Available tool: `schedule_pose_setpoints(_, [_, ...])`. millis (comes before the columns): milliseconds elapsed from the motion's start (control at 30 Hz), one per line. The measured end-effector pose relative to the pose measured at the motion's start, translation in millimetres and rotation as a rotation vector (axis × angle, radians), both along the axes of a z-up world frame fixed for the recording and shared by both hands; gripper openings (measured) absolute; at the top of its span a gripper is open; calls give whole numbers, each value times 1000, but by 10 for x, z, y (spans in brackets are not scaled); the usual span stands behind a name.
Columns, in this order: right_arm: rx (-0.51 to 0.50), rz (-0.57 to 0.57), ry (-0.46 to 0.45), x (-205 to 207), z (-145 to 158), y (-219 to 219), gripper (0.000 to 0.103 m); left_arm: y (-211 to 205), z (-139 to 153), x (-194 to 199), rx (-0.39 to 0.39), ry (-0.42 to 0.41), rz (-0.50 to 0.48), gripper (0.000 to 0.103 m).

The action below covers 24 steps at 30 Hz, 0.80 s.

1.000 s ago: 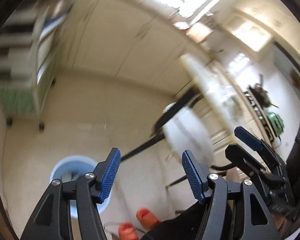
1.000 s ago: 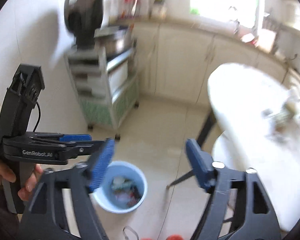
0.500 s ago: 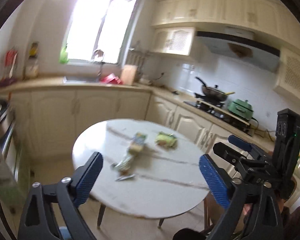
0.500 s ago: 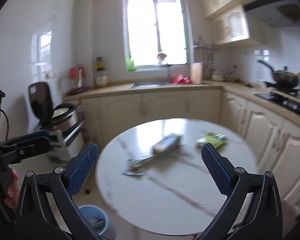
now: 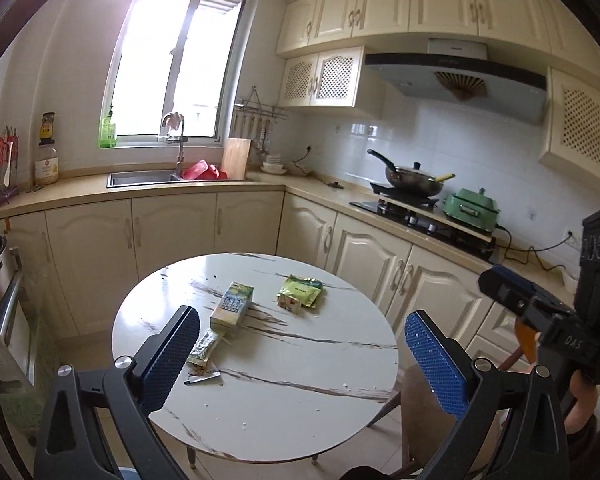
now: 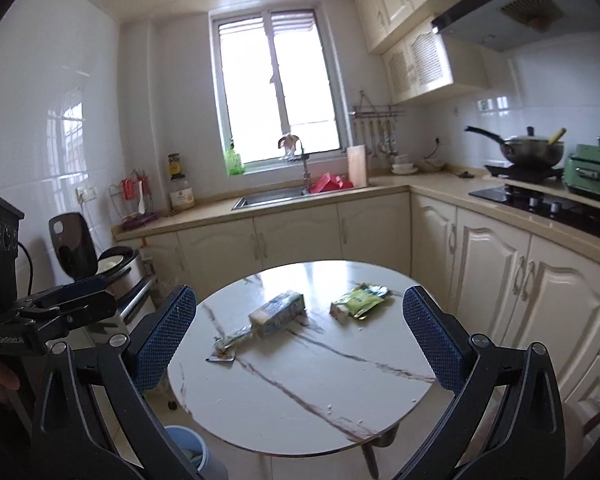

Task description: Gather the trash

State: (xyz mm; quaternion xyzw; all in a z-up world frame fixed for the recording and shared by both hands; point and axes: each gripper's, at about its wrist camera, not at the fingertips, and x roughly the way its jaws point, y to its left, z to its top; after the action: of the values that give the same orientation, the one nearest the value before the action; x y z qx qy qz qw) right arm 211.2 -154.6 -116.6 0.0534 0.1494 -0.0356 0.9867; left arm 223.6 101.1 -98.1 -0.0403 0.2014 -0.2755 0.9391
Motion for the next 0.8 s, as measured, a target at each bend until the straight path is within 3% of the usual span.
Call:
schedule_pose_setpoints(400, [-8,-28,41,165,-94,-178,103,169,-102,211,11,31,4,102])
schedule_pose_setpoints(800, [4,-58,187,939,-615,-559,103,29,-548,1333,96,210,31,102])
